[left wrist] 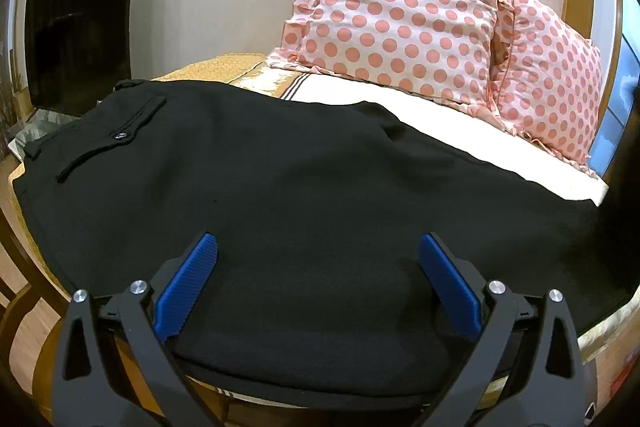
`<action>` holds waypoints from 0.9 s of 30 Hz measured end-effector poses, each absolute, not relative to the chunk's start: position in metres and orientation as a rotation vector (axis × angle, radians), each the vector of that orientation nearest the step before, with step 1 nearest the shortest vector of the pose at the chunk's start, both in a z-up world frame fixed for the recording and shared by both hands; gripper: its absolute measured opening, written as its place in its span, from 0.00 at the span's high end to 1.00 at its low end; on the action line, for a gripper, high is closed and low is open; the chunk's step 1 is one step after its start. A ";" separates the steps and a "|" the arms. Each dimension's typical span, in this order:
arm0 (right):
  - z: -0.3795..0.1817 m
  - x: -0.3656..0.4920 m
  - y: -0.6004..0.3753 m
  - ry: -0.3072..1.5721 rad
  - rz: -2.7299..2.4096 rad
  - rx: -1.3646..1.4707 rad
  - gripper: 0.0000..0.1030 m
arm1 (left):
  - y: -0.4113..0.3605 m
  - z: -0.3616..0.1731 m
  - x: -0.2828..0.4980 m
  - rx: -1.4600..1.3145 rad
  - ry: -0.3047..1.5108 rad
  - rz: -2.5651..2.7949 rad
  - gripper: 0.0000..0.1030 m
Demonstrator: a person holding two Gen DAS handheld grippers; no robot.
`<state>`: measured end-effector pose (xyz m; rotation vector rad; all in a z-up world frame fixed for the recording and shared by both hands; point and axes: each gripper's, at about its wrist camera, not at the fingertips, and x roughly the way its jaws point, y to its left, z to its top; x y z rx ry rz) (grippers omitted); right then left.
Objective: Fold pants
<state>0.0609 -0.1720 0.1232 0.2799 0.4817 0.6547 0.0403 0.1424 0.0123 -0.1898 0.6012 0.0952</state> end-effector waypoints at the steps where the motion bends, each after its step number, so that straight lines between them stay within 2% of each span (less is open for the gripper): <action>1: 0.103 0.063 -0.133 0.558 0.704 0.183 0.95 | 0.143 0.012 0.040 -0.196 0.600 0.092 0.02; 3: 0.072 0.067 -0.095 0.664 0.723 0.093 0.95 | 0.144 0.013 0.039 -0.208 0.596 0.084 0.02; 6: 0.047 0.078 -0.083 0.771 0.744 0.155 0.95 | 0.144 0.012 0.037 -0.210 0.590 0.069 0.02; 12: 0.080 0.082 -0.096 0.634 0.659 0.258 0.95 | 0.143 0.011 0.036 -0.202 0.574 0.068 0.02; 18: 0.052 0.059 -0.040 0.719 0.713 -0.050 0.94 | 0.170 0.032 0.014 -0.338 0.514 0.080 0.02; 20: 0.047 0.053 -0.038 0.734 0.726 -0.098 0.87 | 0.188 0.041 0.003 -0.363 0.477 0.130 0.02; 21: 0.048 0.047 -0.040 0.726 0.744 -0.101 0.75 | 0.199 0.045 -0.003 -0.379 0.459 0.164 0.02; 22: 0.051 0.044 -0.041 0.730 0.789 -0.095 0.59 | 0.210 0.048 -0.008 -0.395 0.445 0.195 0.02; 27: 0.070 0.043 -0.064 0.622 0.807 0.053 0.57 | 0.268 0.055 -0.027 -0.519 0.403 0.343 0.02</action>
